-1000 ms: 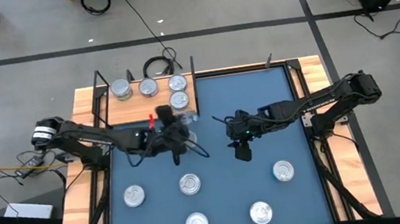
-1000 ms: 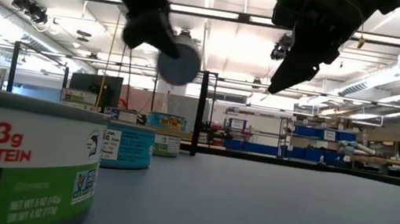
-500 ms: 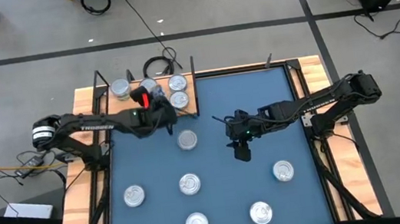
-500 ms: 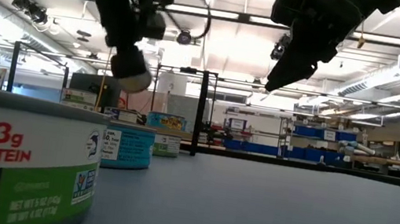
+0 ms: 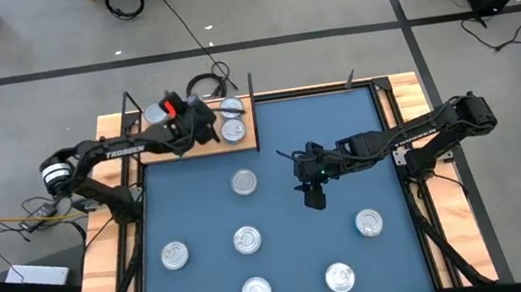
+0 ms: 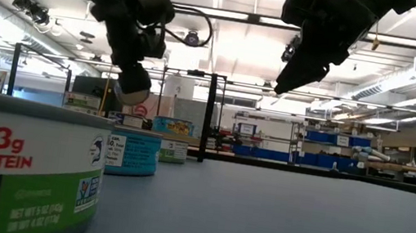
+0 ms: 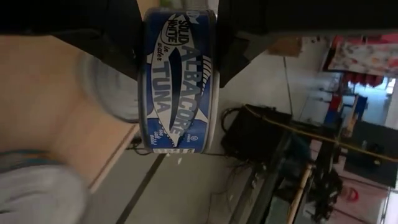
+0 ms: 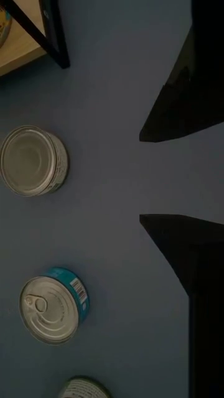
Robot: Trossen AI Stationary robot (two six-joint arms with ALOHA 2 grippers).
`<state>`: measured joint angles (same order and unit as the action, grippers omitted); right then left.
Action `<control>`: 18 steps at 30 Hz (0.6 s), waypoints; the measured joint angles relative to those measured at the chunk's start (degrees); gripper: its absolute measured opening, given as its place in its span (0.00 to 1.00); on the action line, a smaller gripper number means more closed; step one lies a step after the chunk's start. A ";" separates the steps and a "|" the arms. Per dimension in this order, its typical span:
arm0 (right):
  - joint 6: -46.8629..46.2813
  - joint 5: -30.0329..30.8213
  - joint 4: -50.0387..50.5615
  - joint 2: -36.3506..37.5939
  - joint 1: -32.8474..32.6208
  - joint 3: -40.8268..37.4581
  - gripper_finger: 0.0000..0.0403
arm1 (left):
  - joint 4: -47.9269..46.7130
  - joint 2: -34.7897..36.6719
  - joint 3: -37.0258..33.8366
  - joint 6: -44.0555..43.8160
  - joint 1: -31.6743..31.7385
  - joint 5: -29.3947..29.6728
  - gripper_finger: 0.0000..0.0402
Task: Stack canned seafood by type on shelf
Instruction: Stack the blue tuna can on top of the blue tuna can on the shelf
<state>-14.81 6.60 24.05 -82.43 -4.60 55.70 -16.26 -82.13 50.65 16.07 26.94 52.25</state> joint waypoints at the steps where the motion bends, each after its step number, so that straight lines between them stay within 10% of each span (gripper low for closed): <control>1: 0.00 0.00 0.00 0.00 0.02 0.00 0.51 | 0.26 0.00 0.00 0.38 0.86 -0.76 0.37; 18: 0.04 0.01 -0.13 0.00 0.04 0.00 0.51 | 4.72 -5.83 0.18 4.80 6.07 -4.53 0.37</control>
<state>-14.76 6.61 23.92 -82.43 -4.56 55.70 -11.55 -87.96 50.83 20.87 33.01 47.72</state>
